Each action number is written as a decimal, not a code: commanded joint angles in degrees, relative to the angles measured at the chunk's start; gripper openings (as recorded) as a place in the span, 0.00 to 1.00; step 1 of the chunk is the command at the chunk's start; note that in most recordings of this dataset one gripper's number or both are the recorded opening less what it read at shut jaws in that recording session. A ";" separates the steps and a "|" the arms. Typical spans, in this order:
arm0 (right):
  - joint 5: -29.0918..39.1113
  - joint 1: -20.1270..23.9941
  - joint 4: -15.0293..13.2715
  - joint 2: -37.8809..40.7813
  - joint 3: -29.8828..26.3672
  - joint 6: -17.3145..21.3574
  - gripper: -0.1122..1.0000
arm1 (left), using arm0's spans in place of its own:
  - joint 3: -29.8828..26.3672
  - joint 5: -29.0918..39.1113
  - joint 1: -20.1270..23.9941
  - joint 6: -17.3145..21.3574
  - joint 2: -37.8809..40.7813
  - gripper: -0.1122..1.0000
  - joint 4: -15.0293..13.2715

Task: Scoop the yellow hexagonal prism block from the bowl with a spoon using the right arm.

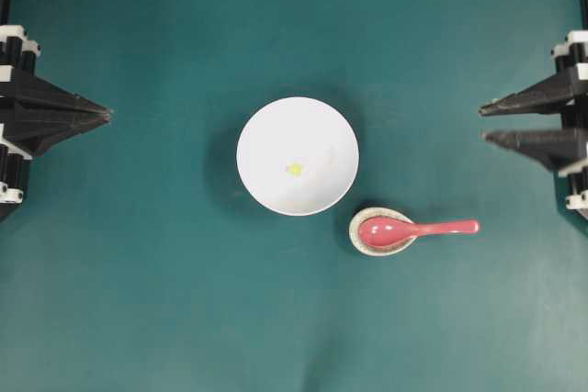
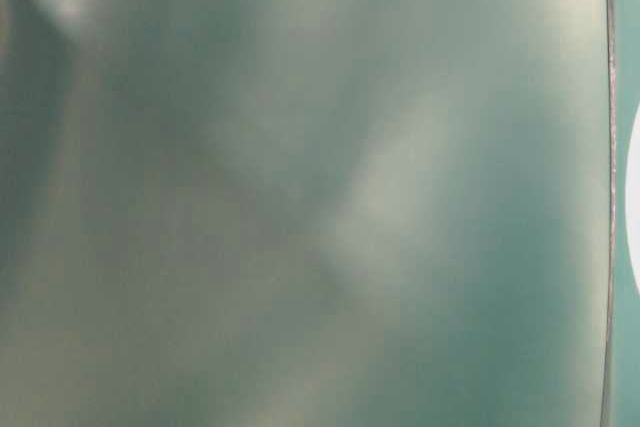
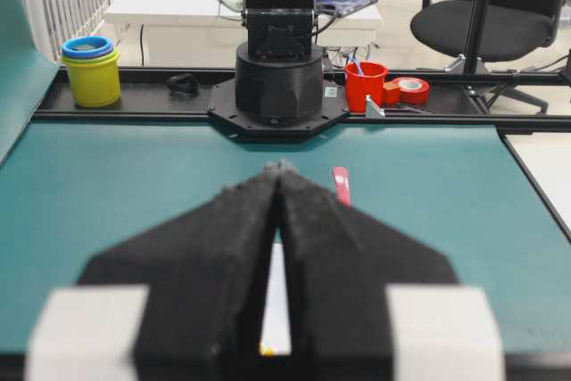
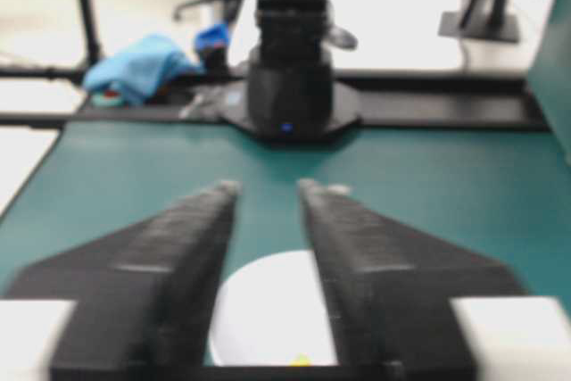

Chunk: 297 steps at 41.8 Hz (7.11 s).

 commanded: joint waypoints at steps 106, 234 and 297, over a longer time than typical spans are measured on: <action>-50.36 28.30 27.07 62.84 9.67 5.80 0.53 | -0.97 -0.18 0.00 -0.09 0.70 0.10 0.18; 57.04 -9.05 14.59 51.33 -41.04 -2.29 0.30 | -1.05 8.17 0.09 0.88 0.35 0.10 0.18; 45.44 -7.73 16.88 57.39 -45.44 -2.29 0.30 | -1.05 8.26 0.00 0.88 0.26 0.10 0.26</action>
